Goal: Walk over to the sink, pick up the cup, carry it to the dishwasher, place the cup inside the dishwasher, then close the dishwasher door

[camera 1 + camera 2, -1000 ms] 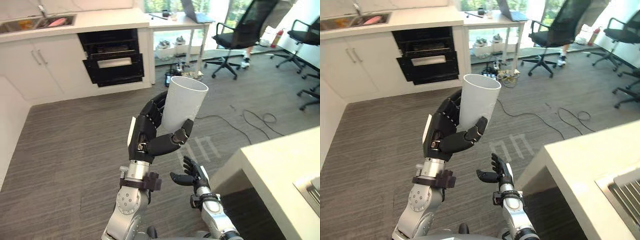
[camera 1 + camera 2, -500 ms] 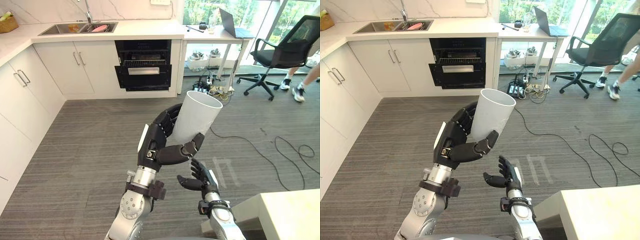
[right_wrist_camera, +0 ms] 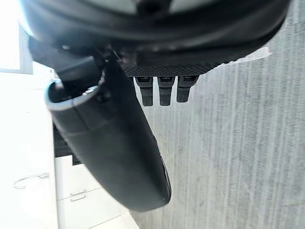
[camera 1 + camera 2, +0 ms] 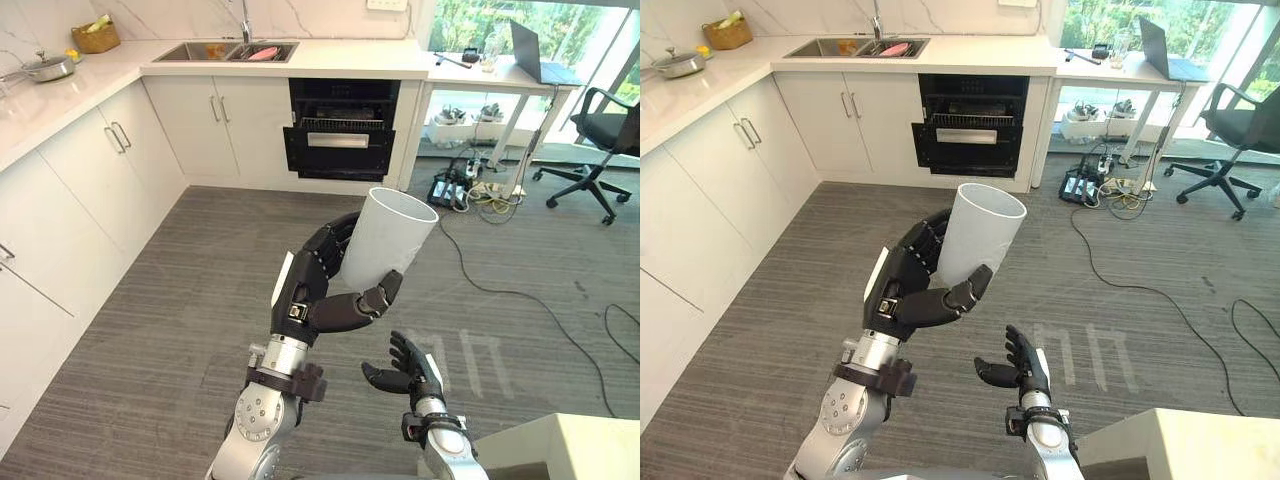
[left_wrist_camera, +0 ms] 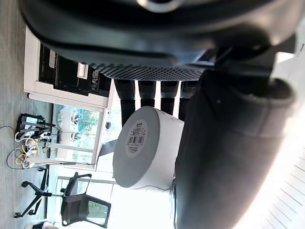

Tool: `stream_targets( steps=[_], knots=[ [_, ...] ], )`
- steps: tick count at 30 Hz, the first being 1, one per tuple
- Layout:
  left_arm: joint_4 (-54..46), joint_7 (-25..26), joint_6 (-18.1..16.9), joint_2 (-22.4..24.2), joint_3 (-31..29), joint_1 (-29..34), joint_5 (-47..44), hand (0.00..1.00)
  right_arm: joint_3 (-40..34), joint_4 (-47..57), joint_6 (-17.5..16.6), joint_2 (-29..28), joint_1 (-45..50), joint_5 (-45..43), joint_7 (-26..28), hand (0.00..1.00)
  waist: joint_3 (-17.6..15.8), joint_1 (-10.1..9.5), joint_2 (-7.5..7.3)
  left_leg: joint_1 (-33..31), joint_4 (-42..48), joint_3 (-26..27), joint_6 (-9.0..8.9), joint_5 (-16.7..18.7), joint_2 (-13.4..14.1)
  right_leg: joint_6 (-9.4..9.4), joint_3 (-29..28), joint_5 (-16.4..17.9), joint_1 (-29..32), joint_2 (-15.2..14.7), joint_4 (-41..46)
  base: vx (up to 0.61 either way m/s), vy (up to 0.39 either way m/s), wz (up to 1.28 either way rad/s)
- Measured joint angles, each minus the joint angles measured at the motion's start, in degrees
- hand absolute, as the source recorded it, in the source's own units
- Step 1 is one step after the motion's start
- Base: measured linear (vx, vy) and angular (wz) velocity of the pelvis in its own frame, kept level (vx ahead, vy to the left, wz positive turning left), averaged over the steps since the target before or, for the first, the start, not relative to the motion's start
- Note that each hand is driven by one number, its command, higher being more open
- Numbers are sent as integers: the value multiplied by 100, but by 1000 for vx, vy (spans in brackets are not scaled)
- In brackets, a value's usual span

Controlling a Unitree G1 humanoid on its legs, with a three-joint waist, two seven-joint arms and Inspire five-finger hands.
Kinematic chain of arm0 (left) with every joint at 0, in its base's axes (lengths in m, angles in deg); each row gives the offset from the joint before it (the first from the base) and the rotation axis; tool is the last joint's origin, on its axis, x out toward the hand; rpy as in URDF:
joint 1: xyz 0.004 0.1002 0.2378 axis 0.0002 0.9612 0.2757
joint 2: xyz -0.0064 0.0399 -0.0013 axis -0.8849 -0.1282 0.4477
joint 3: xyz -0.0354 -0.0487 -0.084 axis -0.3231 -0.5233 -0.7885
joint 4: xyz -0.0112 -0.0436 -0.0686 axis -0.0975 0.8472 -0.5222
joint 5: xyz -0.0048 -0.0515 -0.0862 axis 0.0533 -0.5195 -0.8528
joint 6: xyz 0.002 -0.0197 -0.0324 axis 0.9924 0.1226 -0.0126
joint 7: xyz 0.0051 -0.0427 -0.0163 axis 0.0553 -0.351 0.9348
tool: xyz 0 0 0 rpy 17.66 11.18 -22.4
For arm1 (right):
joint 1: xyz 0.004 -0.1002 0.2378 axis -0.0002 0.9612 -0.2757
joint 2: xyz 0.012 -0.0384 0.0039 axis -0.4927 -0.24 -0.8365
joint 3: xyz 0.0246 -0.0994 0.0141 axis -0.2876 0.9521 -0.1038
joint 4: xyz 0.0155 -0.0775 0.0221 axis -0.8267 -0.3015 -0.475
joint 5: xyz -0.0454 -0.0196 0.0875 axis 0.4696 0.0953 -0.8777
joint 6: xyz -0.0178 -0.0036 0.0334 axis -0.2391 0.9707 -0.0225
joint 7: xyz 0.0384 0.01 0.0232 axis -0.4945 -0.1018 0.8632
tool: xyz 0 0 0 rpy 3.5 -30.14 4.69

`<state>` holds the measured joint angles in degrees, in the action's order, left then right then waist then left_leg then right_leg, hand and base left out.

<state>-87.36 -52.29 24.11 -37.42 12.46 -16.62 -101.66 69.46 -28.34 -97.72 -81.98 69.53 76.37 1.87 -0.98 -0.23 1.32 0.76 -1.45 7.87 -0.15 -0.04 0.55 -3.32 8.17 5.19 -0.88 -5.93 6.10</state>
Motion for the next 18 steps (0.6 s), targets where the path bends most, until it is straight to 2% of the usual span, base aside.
stream_targets(
  steps=[3, 7, 8, 14, 18],
  knots=[
    [0, -36, 0, 0, -8, 87, -1, 30, 7, 0, 0, -1, -18, -2, 49, 90, 1, -3, -3, 67, -202, -99, 7, -158, -53, -2, -26, -1, -20, -10, -34, 40, 21, 20],
    [0, -44, 1, 1, -103, 201, -3, 30, 122, -15, 0, 23, -148, -3, 92, 90, 2, -12, -4, 101, -219, -166, 2, -175, -66, -2, -28, -1, -111, 9, -104, 9, -1, 10],
    [240, -49, 2, 14, -276, 478, -114, 30, 249, -228, 1, 76, -220, -2, 154, 90, 98, -9, -85, -12, -384, -376, -194, -519, 238, 189, 41, -128, -32, 306, -125, -5, -7, 5],
    [242, -46, 1, 49, -324, 476, -115, 30, 247, -228, 0, 63, -219, 4, 171, 90, 100, -5, -85, -25, -371, -247, -202, -514, 274, 208, -98, -164, 41, 347, -143, 0, -1, -10],
    [543, -36, 2, 168, -357, 235, -119, 30, 186, -235, 35, 94, -37, 174, 39, 90, 107, 133, -91, -188, -355, -262, -242, -541, 328, 243, -54, -324, 66, 416, -417, -1, -16, 0]
  ],
)
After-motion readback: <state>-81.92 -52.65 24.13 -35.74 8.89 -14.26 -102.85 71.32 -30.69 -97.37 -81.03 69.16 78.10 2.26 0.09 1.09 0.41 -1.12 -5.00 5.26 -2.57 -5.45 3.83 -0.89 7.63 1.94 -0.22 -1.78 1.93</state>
